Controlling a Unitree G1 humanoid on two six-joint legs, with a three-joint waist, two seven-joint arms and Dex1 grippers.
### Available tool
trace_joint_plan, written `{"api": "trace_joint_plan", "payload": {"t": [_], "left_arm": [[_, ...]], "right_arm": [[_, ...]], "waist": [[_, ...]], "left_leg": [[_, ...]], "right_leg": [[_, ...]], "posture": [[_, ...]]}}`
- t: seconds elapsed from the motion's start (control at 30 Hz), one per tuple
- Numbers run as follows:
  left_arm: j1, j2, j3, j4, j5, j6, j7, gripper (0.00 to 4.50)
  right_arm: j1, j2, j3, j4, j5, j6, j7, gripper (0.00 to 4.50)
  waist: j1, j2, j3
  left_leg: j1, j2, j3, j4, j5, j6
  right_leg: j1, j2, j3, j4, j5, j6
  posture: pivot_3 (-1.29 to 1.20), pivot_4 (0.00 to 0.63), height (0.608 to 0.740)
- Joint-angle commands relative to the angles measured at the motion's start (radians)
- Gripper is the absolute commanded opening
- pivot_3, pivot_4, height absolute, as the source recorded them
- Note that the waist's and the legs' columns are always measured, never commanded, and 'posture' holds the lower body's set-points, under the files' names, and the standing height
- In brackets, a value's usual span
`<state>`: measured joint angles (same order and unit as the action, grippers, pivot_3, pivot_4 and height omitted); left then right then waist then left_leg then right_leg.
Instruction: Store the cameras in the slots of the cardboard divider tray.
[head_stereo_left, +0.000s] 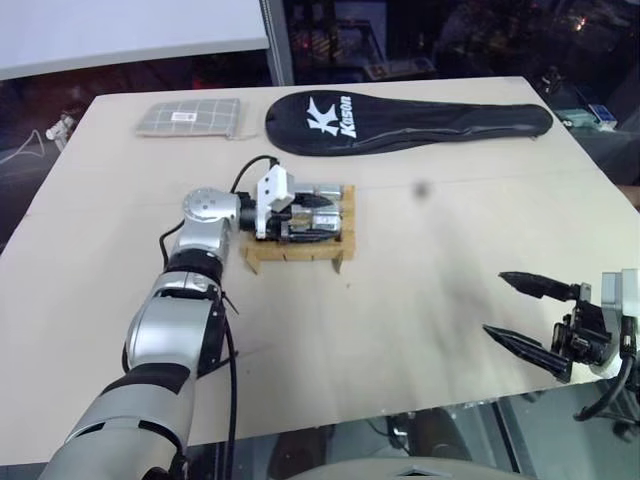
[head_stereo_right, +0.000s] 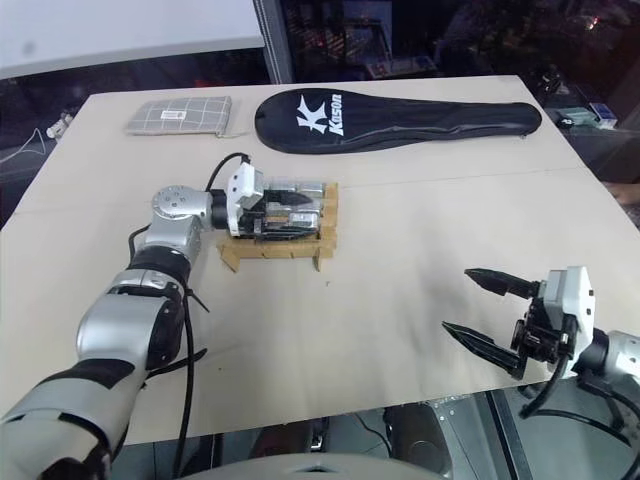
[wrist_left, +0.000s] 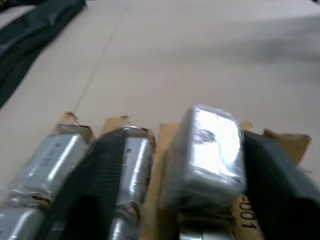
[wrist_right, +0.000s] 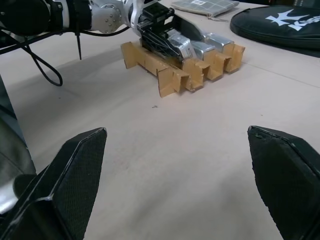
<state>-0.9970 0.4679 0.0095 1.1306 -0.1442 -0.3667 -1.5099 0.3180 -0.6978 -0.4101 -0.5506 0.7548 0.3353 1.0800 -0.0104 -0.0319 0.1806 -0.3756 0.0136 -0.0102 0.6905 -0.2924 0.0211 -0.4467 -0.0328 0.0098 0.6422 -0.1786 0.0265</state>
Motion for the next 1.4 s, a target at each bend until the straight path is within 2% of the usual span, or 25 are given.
{"api": "trace_joint_plan", "payload": {"t": [0.03,0.13,0.5,1.13,1.23,1.33,1.37,1.4], "left_arm": [[0.009,0.045,0.042,-0.054,-0.059,0.079,-0.083,4.42],[0.031,0.063,0.047,-0.088,-0.072,0.127,-0.104,4.42],[0.095,0.069,-0.035,-0.198,-0.096,0.053,-0.105,4.42],[0.041,0.047,-0.058,-0.141,-0.034,-0.102,-0.1,4.42],[0.033,0.045,-0.063,-0.128,-0.01,-0.114,-0.087,3.61],[0.028,0.049,-0.073,-0.118,0.011,-0.124,-0.101,2.29],[0.025,0.05,-0.074,-0.115,0.018,-0.129,-0.1,1.7],[0.022,0.051,-0.078,-0.111,0.028,-0.135,-0.092,1.35]], "right_arm": [[0.007,0.006,-0.013,-0.014,0.003,-0.028,-0.002,4.5],[0.005,0.01,-0.001,-0.009,-0.003,-0.035,-0.002,4.5],[-0.049,-0.006,0.024,0.033,-0.013,-0.035,0.014,4.5],[-0.018,0.009,0.031,0.008,-0.02,-0.052,-0.018,4.5],[-0.014,0.007,0.028,0.005,-0.013,-0.048,-0.015,4.5],[-0.008,0.009,0.023,-0.001,-0.007,-0.054,-0.007,4.5],[-0.005,0.009,0.023,-0.006,-0.004,-0.055,-0.007,4.5],[-0.004,0.01,0.022,-0.008,-0.003,-0.055,-0.009,4.5]], "waist": [[-0.003,0.0,0.0],[-0.002,0.0,0.0],[0.002,0.0,0.0],[0.001,0.0,0.0],[0.001,0.0,0.0],[0.001,0.0,0.0],[0.001,0.0,0.0],[0.001,0.0,0.0]], "left_leg": [[0.0,0.0,0.0,0.0,0.0,0.0],[0.0,0.0,0.0,0.0,0.0,0.0],[0.0,0.0,0.0,0.001,0.0,0.0],[0.0,0.0,0.0,0.001,0.0,0.0],[0.0,0.0,0.0,0.001,0.0,0.0],[0.0,0.0,0.0,0.001,0.0,0.0],[0.0,0.0,0.0,0.001,0.0,0.0],[0.0,0.0,0.0,0.001,0.0,0.0]], "right_leg": [[0.0,0.0,0.0,0.0,0.0,0.0],[0.0,0.0,0.0,0.0,0.0,0.0],[0.0,0.0,0.0,0.0,0.001,-0.001],[0.0,0.0,0.0,0.0,0.0,0.0],[0.0,0.0,0.0,0.0,0.0,0.0],[0.0,0.0,0.0,0.0,0.0,0.0],[0.0,0.0,0.0,0.0,0.0,0.0],[0.0,0.0,0.0,0.0,0.0,0.0]], "posture": [[0.0,0.15,0.74],[0.0,0.15,0.74],[0.0,0.15,0.74],[0.0,0.15,0.74],[0.0,0.15,0.74],[0.0,0.15,0.74],[0.0,0.15,0.74],[0.0,0.15,0.74]]}}
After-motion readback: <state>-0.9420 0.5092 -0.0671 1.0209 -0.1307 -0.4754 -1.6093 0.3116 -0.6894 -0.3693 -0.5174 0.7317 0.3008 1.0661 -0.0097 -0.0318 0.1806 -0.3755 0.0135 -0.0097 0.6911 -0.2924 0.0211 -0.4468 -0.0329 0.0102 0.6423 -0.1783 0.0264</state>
